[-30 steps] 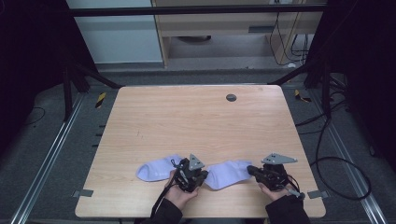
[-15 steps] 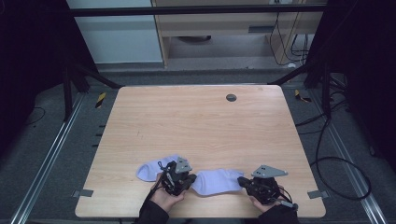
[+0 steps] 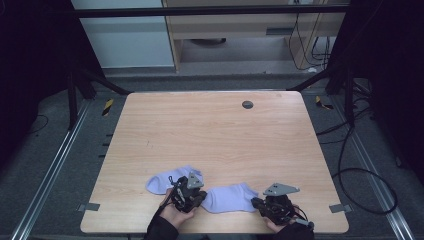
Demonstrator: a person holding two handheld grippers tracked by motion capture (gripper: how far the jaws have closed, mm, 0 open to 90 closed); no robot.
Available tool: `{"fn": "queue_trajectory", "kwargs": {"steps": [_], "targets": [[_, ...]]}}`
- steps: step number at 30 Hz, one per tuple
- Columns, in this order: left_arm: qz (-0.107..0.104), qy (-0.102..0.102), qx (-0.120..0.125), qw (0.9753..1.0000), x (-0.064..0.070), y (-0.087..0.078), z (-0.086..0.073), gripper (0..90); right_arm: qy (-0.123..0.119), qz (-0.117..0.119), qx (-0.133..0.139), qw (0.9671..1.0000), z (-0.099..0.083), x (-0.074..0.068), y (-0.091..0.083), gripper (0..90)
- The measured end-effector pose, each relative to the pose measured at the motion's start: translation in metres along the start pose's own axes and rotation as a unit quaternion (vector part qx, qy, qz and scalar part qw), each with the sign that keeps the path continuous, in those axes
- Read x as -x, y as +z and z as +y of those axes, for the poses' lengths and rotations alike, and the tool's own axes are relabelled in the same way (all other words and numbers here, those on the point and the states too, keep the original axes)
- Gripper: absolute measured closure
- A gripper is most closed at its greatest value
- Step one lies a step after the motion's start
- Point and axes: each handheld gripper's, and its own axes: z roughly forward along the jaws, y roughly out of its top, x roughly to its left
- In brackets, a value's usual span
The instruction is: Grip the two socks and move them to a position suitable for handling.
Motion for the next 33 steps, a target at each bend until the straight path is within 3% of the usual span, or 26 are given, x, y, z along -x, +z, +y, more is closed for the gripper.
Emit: {"fn": "queue_trajectory", "kwargs": {"steps": [8, 15, 18, 25, 33], "targets": [[0.002, -0.003, 0.012, 0.9999, -0.003, -0.006, -0.001, 78.4, 0.006, -0.007, -0.009, 0.9999, -0.003, 0.0, 0.0, 78.2], [0.013, -0.011, 0.049, 0.9987, -0.015, -0.029, -0.003, 62.2, 0.02, -0.015, 0.035, 0.9991, 0.002, 0.008, -0.011, 66.4], [0.024, -0.023, 0.068, 0.9972, -0.023, -0.039, -0.006, 52.2, 0.024, -0.017, 0.049, 0.9984, 0.005, 0.011, -0.013, 64.8], [0.051, -0.048, 0.089, 0.9936, -0.047, -0.057, -0.019, 45.9, 0.022, -0.021, 0.069, 0.9972, 0.016, 0.015, -0.012, 61.2], [0.081, -0.075, 0.096, 0.9892, -0.073, -0.071, -0.035, 41.0, 0.025, -0.017, 0.083, 0.9961, 0.039, 0.018, 0.001, 57.0]]}}
